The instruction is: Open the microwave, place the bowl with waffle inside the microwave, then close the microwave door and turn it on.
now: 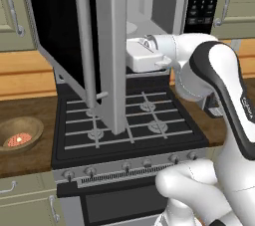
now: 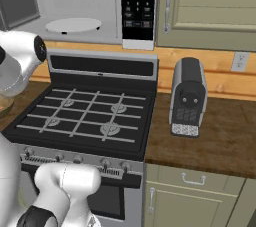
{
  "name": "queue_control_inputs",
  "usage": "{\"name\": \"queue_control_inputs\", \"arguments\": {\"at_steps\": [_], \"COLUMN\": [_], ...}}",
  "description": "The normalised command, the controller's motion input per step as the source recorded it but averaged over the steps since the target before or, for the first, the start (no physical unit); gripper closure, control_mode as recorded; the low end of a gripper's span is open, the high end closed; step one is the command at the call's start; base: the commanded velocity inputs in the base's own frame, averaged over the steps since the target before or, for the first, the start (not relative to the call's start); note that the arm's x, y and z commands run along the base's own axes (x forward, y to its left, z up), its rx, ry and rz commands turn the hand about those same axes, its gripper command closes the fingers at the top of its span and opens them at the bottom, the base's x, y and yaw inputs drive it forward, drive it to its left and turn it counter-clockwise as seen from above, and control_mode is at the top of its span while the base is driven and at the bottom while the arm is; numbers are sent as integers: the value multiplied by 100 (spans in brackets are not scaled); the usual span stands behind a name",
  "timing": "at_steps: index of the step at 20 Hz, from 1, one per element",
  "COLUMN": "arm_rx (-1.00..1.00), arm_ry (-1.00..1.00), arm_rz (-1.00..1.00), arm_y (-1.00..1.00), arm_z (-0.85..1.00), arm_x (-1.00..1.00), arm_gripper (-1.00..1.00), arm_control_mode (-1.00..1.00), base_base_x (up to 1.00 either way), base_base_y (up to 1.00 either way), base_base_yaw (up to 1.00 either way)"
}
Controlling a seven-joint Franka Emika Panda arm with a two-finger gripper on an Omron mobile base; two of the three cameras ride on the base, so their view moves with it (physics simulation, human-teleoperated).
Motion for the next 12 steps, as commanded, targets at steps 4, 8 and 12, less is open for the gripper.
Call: {"name": "queue_control_inputs", "arguments": {"at_steps": [4,8,12], "arm_rx": [0,0,0], "arm_ry": [14,13,6], "arm_rz": [0,0,0], "arm_y": [80,64,51], "arm_z": [0,-4,-5], "arm_x": [0,0,0], "arm_gripper": [-100,-100,-100], "arm_control_mode": [-100,-100,-100], "base_base_x": [0,0,0], "base_base_y": [0,0,0], "base_base_yaw": [0,0,0]}}
